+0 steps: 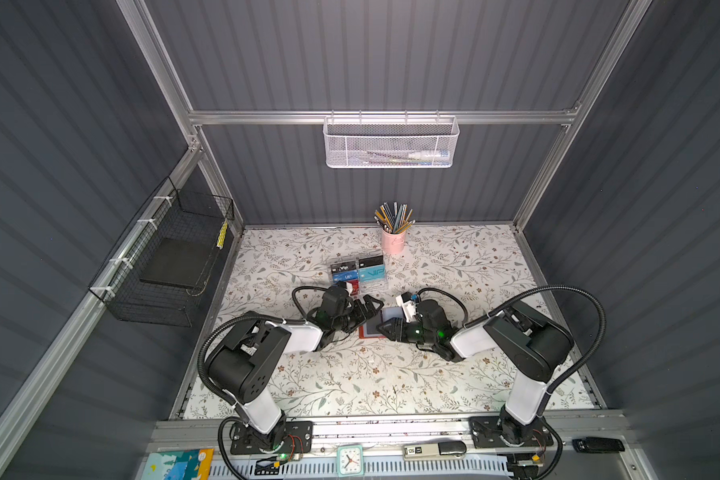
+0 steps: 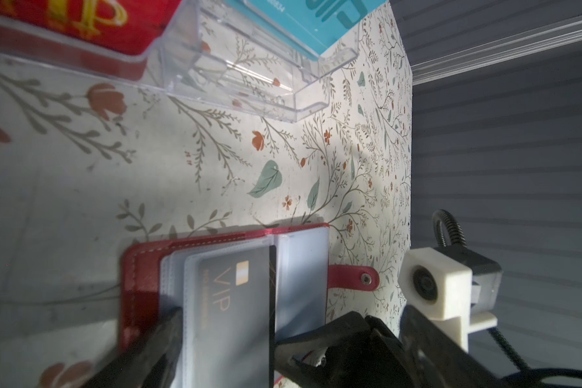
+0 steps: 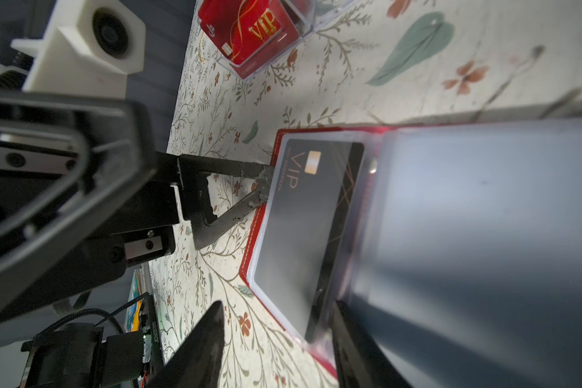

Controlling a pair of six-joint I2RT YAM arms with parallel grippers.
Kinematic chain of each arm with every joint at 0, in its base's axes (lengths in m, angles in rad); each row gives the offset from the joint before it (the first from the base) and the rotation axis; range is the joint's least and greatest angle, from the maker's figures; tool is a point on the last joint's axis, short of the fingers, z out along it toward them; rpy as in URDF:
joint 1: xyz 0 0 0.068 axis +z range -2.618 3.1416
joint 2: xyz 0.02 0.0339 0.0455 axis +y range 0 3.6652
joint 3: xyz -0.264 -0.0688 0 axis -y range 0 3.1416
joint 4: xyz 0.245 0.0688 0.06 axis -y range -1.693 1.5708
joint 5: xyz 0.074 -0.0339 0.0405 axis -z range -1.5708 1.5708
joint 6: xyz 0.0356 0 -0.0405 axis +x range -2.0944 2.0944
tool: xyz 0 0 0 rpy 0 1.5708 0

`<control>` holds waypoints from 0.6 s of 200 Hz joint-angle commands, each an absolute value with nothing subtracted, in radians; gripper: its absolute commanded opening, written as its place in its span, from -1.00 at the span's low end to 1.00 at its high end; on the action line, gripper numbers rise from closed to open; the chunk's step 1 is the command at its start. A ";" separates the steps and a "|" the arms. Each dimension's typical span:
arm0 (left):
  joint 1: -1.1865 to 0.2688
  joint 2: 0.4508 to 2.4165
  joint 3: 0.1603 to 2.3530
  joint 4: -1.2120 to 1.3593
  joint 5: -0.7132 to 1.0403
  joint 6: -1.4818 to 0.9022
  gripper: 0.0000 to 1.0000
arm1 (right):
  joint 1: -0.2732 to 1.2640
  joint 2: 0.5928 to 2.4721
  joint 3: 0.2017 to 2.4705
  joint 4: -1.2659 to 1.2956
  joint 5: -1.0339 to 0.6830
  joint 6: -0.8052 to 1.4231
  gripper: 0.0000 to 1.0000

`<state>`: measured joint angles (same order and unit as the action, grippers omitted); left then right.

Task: Take the credit cards out of the card holder

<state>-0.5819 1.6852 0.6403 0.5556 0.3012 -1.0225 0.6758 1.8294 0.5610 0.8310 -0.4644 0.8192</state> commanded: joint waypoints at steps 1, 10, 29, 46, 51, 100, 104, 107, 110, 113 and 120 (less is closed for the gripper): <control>-0.589 1.710 0.622 0.590 0.318 -1.042 1.00 | 0.670 1.863 0.552 0.857 -0.474 0.834 0.05; -0.589 1.716 0.617 0.599 0.317 -1.047 1.00 | 0.668 1.868 0.547 0.876 -0.474 0.842 0.04; -0.590 1.729 0.607 0.623 0.322 -1.057 1.00 | 0.662 1.881 0.530 0.931 -0.477 0.862 0.02; -0.592 1.741 0.594 0.645 0.322 -1.068 1.00 | 0.657 1.897 0.522 0.983 -0.481 0.885 0.00; -0.593 1.745 0.590 0.654 0.322 -1.071 1.00 | 0.657 1.902 0.522 0.995 -0.483 0.891 -0.01; -0.601 1.780 0.563 0.739 0.322 -1.113 1.00 | 0.652 1.936 0.507 1.112 -0.480 0.936 -0.09; -0.602 1.782 0.562 0.741 0.322 -1.113 1.00 | 0.650 1.935 0.507 1.117 -0.480 0.937 -0.10; -0.603 1.783 0.560 0.743 0.322 -1.115 1.00 | 0.651 1.937 0.508 1.121 -0.480 0.938 -0.11; -0.604 1.784 0.560 0.745 0.321 -1.115 1.00 | 0.650 1.937 0.507 1.124 -0.481 0.938 -0.10; -0.605 1.784 0.559 0.747 0.322 -1.116 1.00 | 0.651 1.937 0.506 1.128 -0.482 0.940 -0.11; -0.608 1.789 0.559 0.751 0.322 -1.118 1.00 | 0.651 1.939 0.502 1.141 -0.481 0.942 -0.12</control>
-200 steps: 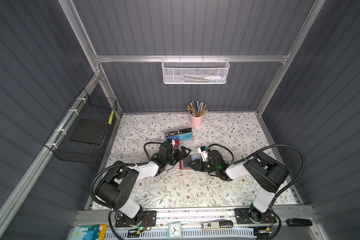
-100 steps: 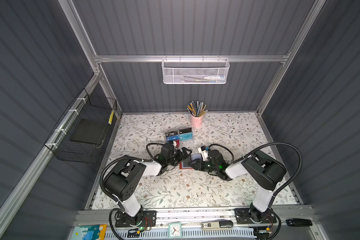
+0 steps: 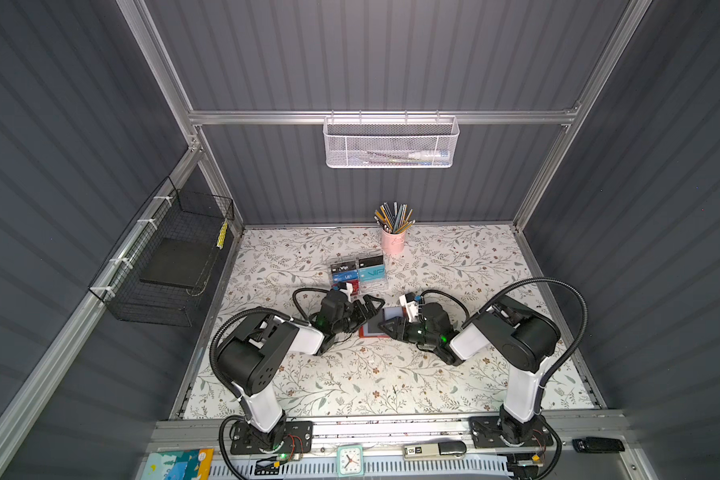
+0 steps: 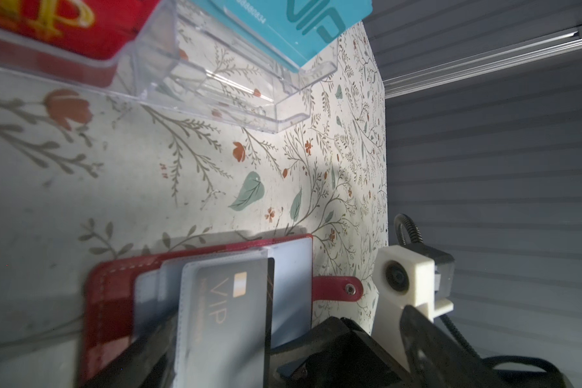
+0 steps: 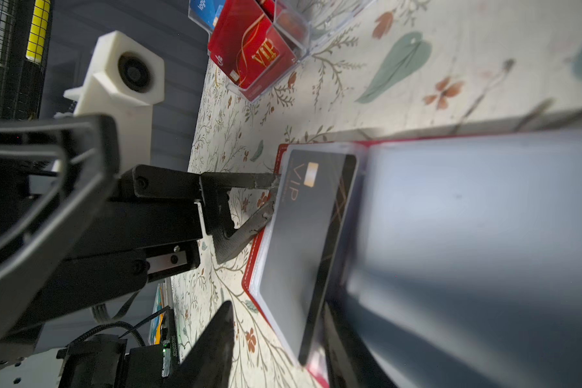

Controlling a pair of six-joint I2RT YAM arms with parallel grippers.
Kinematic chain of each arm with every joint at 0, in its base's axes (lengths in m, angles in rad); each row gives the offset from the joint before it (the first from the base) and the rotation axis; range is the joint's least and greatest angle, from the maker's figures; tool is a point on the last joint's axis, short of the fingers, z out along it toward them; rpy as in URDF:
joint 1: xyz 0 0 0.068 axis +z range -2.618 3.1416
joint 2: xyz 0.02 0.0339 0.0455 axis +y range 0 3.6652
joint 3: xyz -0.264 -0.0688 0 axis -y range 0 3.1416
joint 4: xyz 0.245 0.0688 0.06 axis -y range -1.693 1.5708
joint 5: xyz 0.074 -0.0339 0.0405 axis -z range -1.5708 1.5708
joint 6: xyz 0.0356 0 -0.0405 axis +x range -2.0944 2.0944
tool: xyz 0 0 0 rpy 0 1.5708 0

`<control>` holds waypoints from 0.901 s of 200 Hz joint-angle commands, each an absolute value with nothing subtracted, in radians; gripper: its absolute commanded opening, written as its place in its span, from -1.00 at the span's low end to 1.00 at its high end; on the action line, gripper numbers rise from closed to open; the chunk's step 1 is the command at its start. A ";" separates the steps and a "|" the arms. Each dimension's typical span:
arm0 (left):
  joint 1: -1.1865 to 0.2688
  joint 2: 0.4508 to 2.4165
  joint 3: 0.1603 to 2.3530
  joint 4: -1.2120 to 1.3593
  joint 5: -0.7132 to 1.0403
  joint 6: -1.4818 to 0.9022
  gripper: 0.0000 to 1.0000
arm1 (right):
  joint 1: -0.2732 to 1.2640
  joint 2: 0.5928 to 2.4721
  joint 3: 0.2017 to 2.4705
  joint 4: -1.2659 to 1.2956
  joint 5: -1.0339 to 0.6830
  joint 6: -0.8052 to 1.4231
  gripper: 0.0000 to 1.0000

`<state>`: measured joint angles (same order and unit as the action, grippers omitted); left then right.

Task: Take the credit cards out of the card holder

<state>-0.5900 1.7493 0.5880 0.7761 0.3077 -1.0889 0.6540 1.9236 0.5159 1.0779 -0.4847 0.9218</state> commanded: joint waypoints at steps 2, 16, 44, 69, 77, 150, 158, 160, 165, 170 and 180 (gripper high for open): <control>-0.609 1.791 0.559 0.753 0.321 -1.118 1.00 | 0.652 1.939 0.502 1.143 -0.480 0.943 -0.12; -0.614 1.800 0.559 0.762 0.322 -1.123 1.00 | 0.650 1.941 0.498 1.164 -0.476 0.949 -0.13; -0.617 1.813 0.557 0.777 0.322 -1.126 1.00 | 0.647 1.940 0.480 1.208 -0.468 0.955 -0.21; -0.618 1.818 0.551 0.788 0.322 -1.129 1.00 | 0.638 1.941 0.472 1.233 -0.476 0.966 -0.26; -0.617 1.820 0.546 0.790 0.322 -1.128 1.00 | 0.634 1.941 0.469 1.235 -0.477 0.967 -0.28; -0.618 1.849 0.540 0.830 0.354 -1.144 1.00 | 0.614 1.958 0.469 1.256 -0.506 0.975 -0.56; -0.618 1.850 0.540 0.833 0.354 -1.145 1.00 | 0.615 1.962 0.471 1.262 -0.509 0.977 -0.61; -0.618 1.851 0.540 0.834 0.354 -1.145 1.00 | 0.614 1.963 0.471 1.262 -0.509 0.978 -0.63; -0.618 1.852 0.540 0.834 0.354 -1.145 1.00 | 0.614 1.965 0.472 1.266 -0.511 0.979 -0.65; -0.618 1.854 0.538 0.835 0.354 -1.146 1.00 | 0.614 1.966 0.473 1.268 -0.512 0.980 -0.67; -0.618 1.855 0.538 0.837 0.355 -1.145 1.00 | 0.614 1.969 0.475 1.269 -0.515 0.980 -0.68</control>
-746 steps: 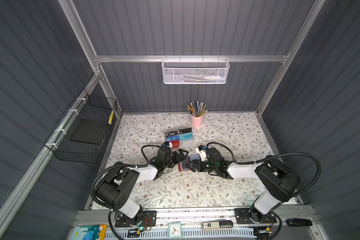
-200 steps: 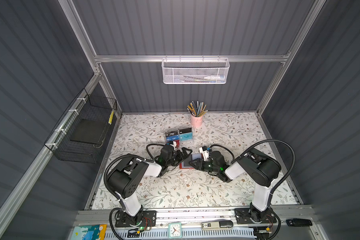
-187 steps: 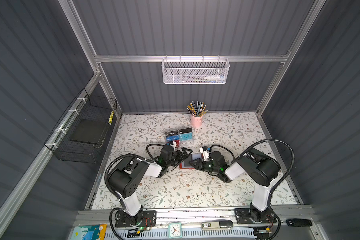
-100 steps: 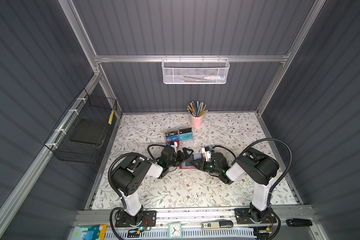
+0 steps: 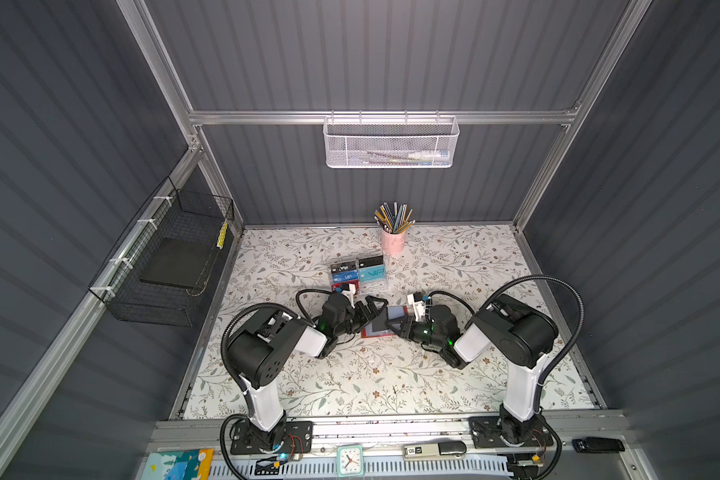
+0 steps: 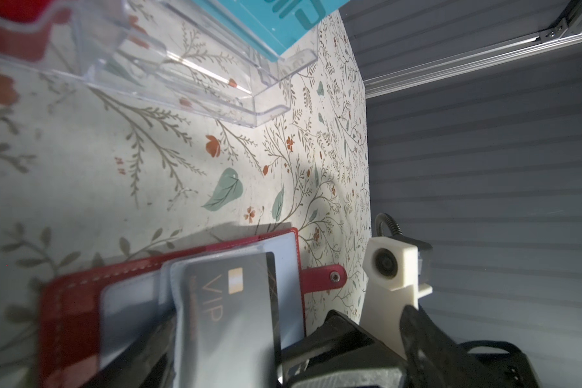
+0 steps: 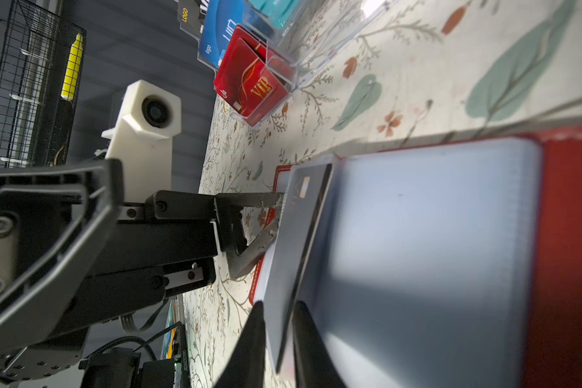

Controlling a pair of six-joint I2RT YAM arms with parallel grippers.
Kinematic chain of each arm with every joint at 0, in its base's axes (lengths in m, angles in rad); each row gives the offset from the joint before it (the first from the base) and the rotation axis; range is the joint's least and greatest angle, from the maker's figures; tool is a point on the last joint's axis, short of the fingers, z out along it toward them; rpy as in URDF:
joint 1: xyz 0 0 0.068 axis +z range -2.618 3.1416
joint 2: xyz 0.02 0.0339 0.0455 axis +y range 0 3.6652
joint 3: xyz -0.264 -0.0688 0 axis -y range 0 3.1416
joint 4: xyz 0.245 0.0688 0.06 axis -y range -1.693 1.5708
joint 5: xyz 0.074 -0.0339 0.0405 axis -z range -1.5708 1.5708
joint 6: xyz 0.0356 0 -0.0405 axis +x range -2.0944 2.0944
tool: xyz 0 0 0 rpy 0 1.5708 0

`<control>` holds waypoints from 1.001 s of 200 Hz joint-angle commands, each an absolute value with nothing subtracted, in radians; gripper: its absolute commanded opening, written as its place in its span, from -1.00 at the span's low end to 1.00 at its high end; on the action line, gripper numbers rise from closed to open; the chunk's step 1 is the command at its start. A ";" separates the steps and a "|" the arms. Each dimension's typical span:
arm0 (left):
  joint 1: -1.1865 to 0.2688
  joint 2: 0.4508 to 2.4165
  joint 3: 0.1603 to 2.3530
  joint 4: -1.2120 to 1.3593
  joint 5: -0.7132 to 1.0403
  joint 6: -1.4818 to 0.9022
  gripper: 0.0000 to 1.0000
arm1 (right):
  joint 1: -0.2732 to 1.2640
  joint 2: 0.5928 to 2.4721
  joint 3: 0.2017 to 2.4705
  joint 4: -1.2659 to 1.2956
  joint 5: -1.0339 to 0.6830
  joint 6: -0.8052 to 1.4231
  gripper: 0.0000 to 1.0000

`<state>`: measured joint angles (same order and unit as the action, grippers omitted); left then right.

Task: Take the credit cards out of the card holder

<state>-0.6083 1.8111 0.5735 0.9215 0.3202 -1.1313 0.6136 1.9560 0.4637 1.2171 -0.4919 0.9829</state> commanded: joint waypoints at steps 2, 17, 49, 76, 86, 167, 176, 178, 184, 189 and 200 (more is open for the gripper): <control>-0.618 1.856 0.538 0.838 0.355 -1.145 1.00 | 0.614 1.970 0.475 1.268 -0.516 0.980 -0.69; -0.618 1.855 0.538 0.838 0.355 -1.145 1.00 | 0.614 1.970 0.474 1.270 -0.517 0.979 -0.72; -0.618 1.862 0.536 0.838 0.355 -1.143 1.00 | 0.608 1.962 0.462 1.273 -0.517 0.977 -0.79; -0.618 1.865 0.528 0.845 0.355 -1.143 1.00 | 0.595 1.959 0.450 1.287 -0.529 0.977 -0.82; -0.617 1.863 0.524 0.845 0.355 -1.142 1.00 | 0.590 1.960 0.446 1.291 -0.534 0.977 -0.84; -0.610 1.856 0.512 0.828 0.345 -1.125 1.00 | 0.547 1.959 0.413 1.320 -0.566 0.979 -0.95; -0.609 1.855 0.514 0.828 0.348 -1.126 1.00 | 0.542 1.960 0.411 1.323 -0.568 0.979 -0.97; -0.609 1.856 0.514 0.828 0.348 -1.125 1.00 | 0.542 1.960 0.411 1.324 -0.569 0.980 -0.97; -0.608 1.855 0.514 0.827 0.348 -1.124 1.00 | 0.539 1.960 0.408 1.326 -0.570 0.980 -0.99; -0.607 1.854 0.515 0.826 0.349 -1.124 1.00 | 0.535 1.960 0.407 1.329 -0.571 0.980 -1.00; -0.606 1.854 0.516 0.823 0.349 -1.120 1.00 | 0.530 1.960 0.403 1.333 -0.573 0.982 -1.00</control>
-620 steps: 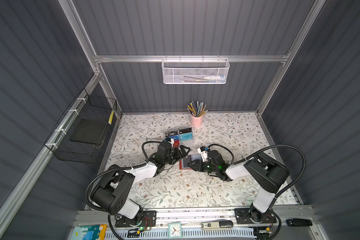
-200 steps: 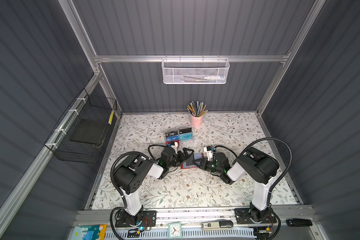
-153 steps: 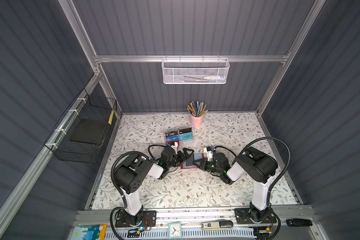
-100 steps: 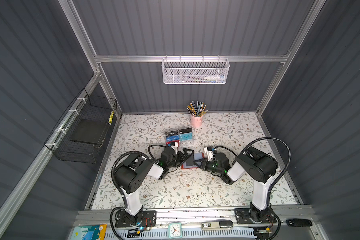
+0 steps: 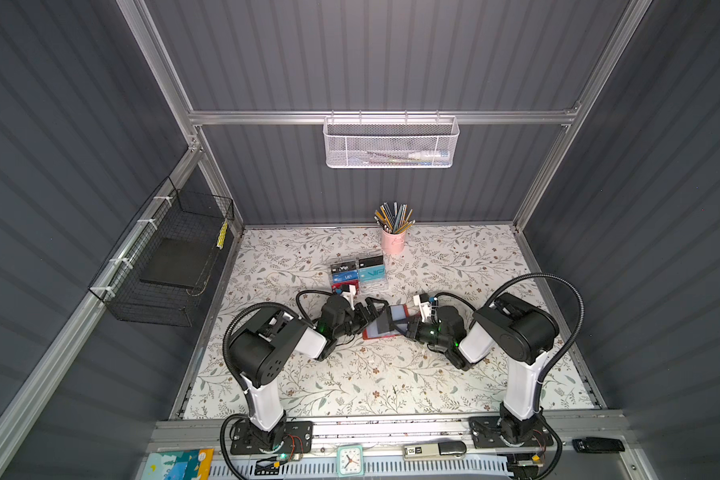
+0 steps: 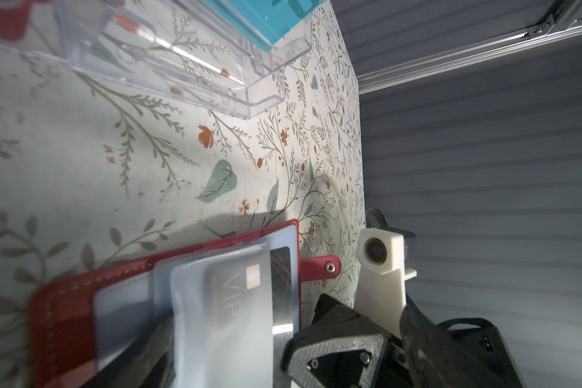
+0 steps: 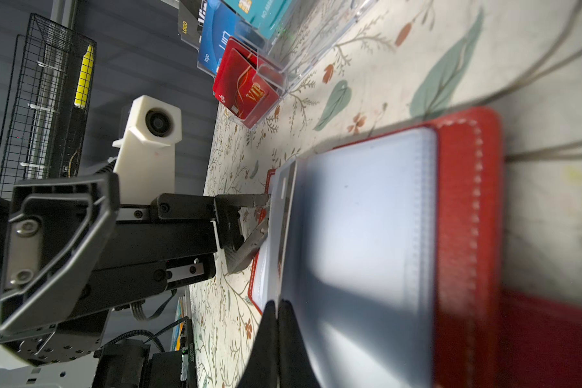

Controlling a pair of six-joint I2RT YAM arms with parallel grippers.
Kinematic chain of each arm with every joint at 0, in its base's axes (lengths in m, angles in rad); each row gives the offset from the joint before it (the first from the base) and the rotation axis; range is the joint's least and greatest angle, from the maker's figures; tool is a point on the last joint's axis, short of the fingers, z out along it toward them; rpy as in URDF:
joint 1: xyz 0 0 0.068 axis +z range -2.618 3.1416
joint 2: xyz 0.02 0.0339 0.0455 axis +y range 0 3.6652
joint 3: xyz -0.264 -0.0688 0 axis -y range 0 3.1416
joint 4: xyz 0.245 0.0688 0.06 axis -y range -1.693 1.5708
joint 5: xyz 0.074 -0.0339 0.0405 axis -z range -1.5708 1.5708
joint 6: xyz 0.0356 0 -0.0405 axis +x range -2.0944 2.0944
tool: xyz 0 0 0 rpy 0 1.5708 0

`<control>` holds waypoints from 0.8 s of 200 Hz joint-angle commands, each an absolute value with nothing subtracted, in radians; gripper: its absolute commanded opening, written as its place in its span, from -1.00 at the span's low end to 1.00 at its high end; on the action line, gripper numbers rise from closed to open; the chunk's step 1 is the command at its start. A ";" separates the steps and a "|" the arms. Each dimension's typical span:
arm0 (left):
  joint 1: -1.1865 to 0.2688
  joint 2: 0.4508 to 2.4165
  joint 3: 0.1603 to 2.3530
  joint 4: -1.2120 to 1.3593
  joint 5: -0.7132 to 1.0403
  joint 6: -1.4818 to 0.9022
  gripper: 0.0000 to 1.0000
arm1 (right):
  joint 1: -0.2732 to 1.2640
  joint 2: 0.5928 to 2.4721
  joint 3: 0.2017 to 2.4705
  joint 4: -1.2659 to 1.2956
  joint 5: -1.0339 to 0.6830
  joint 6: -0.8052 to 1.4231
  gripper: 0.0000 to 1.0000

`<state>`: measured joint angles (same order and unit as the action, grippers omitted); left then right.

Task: Take the credit cards out of the card holder

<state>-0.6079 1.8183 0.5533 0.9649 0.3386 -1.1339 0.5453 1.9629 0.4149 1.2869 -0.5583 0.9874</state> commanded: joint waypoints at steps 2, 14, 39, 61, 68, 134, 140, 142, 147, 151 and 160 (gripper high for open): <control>-0.606 1.853 0.516 0.821 0.349 -1.120 1.00 | 0.528 1.960 0.402 1.333 -0.575 0.983 -1.00; -0.604 1.851 0.519 0.815 0.350 -1.118 1.00 | 0.521 1.959 0.399 1.339 -0.577 0.985 -1.00; -0.601 1.846 0.522 0.805 0.351 -1.112 1.00 | 0.510 1.957 0.393 1.339 -0.586 0.984 -1.00; -0.598 1.836 0.524 0.793 0.350 -1.105 1.00 | 0.501 1.951 0.385 1.338 -0.589 0.980 -1.00; -0.598 1.833 0.525 0.785 0.348 -1.101 1.00 | 0.499 1.949 0.383 1.337 -0.588 0.979 -1.00; -0.597 1.777 0.541 0.694 0.337 -1.050 1.00 | 0.474 1.933 0.356 1.343 -0.594 0.976 -1.00; -0.597 1.769 0.546 0.680 0.337 -1.041 1.00 | 0.471 1.931 0.352 1.347 -0.594 0.976 -1.00; -0.597 1.766 0.547 0.674 0.336 -1.036 1.00 | 0.470 1.930 0.352 1.347 -0.594 0.976 -1.00; -0.597 1.758 0.551 0.663 0.337 -1.028 1.00 | 0.467 1.929 0.347 1.350 -0.593 0.976 -1.00; -0.597 1.751 0.553 0.653 0.321 -1.022 1.00 | 0.464 1.927 0.346 1.353 -0.594 0.977 -1.00; -0.597 1.731 0.560 0.622 0.298 -1.002 1.00 | 0.458 1.923 0.339 1.357 -0.595 0.977 -1.00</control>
<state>-0.6052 1.7546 0.5575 0.8310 0.3389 -1.0710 0.4747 1.9438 0.3580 1.3247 -0.5888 0.9874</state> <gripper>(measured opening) 0.998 0.049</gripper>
